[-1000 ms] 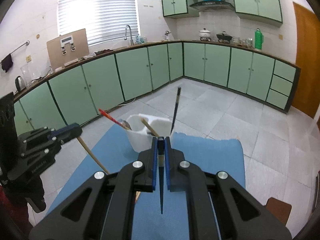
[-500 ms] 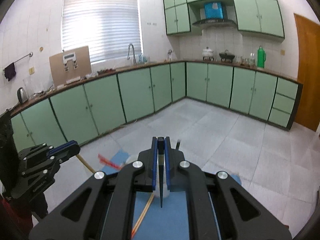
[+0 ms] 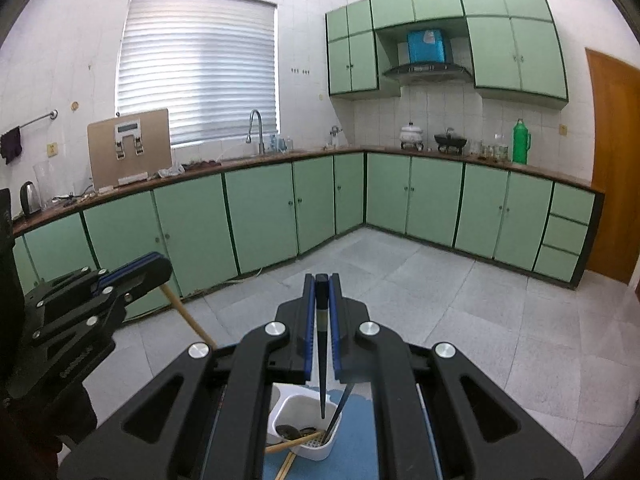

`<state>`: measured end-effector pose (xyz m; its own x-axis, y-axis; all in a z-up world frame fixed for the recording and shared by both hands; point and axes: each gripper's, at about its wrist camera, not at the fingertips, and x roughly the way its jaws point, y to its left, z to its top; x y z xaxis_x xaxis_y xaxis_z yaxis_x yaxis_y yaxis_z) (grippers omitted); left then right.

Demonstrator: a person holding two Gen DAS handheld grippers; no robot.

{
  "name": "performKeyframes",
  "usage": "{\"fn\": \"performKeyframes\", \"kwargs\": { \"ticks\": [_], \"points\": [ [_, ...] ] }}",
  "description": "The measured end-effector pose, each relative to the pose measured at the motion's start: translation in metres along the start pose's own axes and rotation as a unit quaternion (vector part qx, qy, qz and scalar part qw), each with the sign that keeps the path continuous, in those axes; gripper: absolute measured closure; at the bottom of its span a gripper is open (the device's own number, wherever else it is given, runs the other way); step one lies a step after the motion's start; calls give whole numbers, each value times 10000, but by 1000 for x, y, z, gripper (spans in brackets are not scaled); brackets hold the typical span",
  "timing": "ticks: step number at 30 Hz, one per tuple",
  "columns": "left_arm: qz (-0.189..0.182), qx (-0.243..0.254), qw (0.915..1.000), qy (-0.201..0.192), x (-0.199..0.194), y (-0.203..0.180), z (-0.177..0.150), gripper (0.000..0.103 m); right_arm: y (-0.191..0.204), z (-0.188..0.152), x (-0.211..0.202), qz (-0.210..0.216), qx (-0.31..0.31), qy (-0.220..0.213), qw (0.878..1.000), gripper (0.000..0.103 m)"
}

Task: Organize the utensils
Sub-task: 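Lift both chopsticks and insert them upright into the white holder, then open both grippers to release the chopsticks in the holder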

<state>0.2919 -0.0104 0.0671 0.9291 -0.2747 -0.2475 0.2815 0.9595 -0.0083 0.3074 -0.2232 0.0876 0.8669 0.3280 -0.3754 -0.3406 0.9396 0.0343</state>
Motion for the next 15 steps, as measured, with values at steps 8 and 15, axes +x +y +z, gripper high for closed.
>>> {"fn": "performKeyframes", "kwargs": {
  "ticks": [8,15],
  "points": [
    [-15,-82,9987,497,38,12,-29,97,5,-28,28,19,11,295,9996,97],
    [-15,-153,9962,855,48,19,-45,96,9,-43,36,2,1,521,9986,96]
  ]
}}
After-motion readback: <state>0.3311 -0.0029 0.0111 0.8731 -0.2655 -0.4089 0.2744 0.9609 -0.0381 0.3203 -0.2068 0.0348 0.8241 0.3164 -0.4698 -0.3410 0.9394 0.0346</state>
